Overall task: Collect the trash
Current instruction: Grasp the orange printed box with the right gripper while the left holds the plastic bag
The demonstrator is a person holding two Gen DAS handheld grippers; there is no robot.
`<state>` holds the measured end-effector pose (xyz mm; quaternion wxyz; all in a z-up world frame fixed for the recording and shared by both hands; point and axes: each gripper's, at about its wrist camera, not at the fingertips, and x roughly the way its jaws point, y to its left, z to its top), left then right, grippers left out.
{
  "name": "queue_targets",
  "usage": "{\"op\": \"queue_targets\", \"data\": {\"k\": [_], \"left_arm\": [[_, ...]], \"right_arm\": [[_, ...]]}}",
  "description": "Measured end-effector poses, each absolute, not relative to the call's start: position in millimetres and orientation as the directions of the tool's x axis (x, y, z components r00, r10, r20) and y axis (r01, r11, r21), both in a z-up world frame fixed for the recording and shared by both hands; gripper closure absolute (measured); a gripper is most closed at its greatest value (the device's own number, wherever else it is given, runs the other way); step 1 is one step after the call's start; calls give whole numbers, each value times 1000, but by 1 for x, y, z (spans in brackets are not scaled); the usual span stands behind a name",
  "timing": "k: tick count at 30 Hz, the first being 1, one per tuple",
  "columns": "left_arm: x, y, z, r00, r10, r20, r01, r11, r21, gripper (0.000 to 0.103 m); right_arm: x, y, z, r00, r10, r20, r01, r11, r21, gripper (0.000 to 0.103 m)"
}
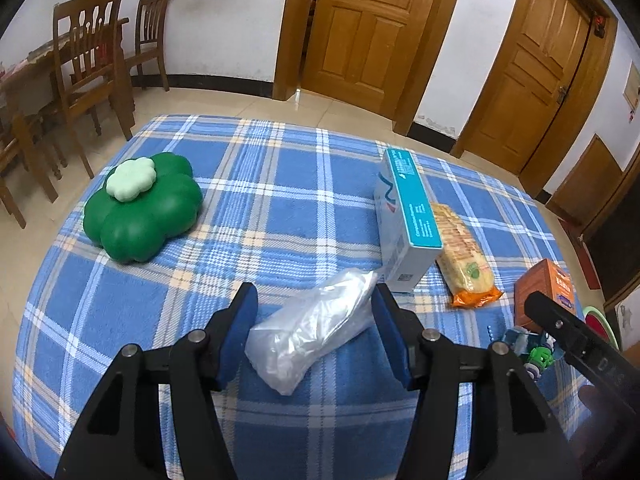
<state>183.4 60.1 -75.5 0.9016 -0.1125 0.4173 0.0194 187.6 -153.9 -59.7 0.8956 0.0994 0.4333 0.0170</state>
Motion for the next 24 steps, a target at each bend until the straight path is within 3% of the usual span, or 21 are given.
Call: {"op": "queue_targets", "data": {"k": [1, 4, 24], "left_arm": [[183, 60, -75, 651, -59, -757, -130, 974, -188, 44], [185, 61, -75, 650, -60, -757, -130, 974, -188, 44], [181, 49, -68, 666, -74, -742, -104, 976, -191, 44]], "right_arm": [[189, -154, -61, 619, 115, -777, 58, 980, 191, 44], [188, -156, -64, 617, 112, -779, 60, 980, 189, 50], [143, -181, -29, 699, 148, -700, 49, 966, 254, 50]]}}
